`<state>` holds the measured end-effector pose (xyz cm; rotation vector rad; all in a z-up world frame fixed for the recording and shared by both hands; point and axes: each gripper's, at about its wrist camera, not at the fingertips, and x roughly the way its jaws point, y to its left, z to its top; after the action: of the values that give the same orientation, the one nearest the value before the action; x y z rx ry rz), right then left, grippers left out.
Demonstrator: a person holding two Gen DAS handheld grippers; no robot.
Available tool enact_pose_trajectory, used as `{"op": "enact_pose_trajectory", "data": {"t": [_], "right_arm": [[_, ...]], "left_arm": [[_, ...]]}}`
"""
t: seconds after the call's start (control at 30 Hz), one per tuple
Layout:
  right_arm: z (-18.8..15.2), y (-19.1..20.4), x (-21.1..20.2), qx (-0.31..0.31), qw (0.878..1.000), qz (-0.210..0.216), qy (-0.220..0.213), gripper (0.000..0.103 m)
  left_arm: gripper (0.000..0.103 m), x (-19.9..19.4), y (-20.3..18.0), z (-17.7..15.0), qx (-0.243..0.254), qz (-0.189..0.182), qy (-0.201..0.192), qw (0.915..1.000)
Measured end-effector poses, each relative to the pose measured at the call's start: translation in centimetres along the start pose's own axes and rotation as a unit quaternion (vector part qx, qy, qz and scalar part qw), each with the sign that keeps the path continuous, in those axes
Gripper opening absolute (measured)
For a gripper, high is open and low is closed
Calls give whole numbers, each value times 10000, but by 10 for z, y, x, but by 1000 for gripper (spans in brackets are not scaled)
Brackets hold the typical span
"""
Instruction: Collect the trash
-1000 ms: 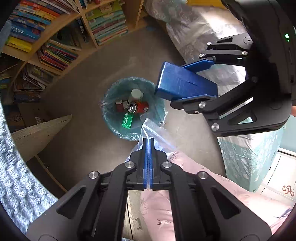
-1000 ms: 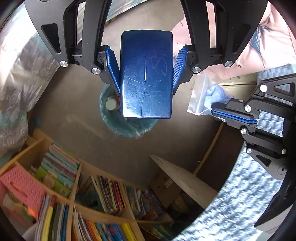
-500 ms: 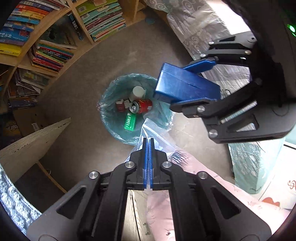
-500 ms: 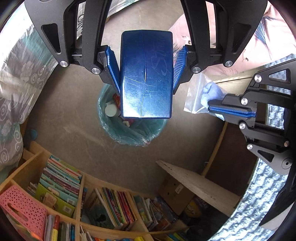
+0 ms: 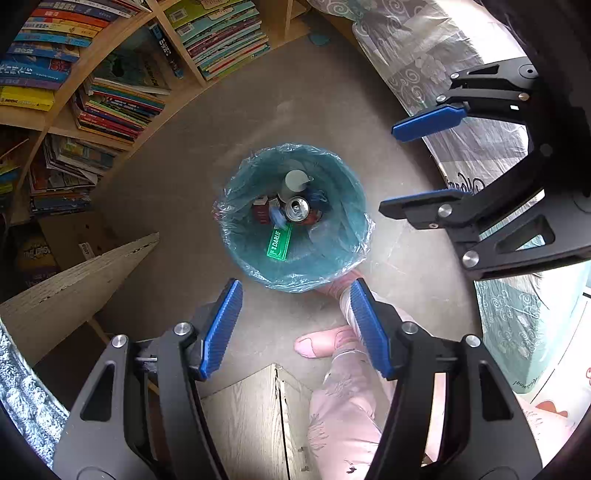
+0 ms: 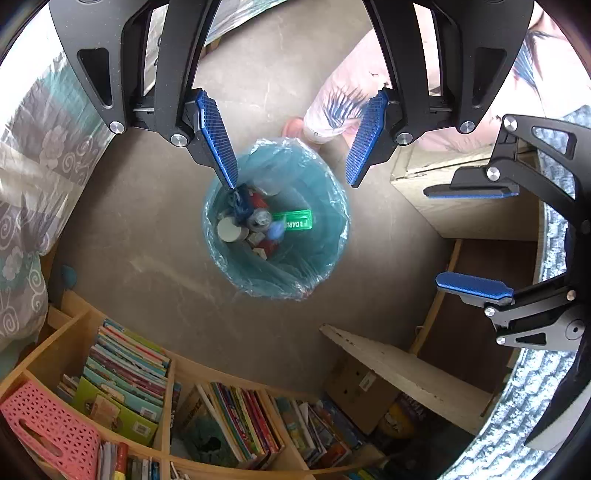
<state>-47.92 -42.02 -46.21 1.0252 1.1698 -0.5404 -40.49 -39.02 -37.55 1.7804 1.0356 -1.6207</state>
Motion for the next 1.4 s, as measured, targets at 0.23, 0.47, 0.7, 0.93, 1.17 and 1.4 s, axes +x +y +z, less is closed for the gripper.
{"op": "enact_pose_trajectory", "data": {"t": [0.23,0.47,0.7,0.93,1.17,1.4], "right_arm": [[3,-6,-6,31,10000,-21,-23,62],[4,-5,-10,-37,10000,-66,6,66],[5,2,-45,-120,9996,-73,-251,79],[20,22,-104,-696,9965,-205,-419,87],[56,71,-194,-1494,9833,-184,-1019,89],[103,145,-258,-2320,9566,-48,-1765,90]], "left_arm": [[59,-5,3,5,-55,0,-76,10000],[59,-10,6,4,-221,-3,-84,9997],[70,-52,9,-7,-491,-63,-419,9979],[93,-142,12,-30,-563,86,-1232,9907],[96,-239,29,-70,-967,590,-1995,9733],[96,-319,63,-130,-1853,1285,-2742,9349]]}}
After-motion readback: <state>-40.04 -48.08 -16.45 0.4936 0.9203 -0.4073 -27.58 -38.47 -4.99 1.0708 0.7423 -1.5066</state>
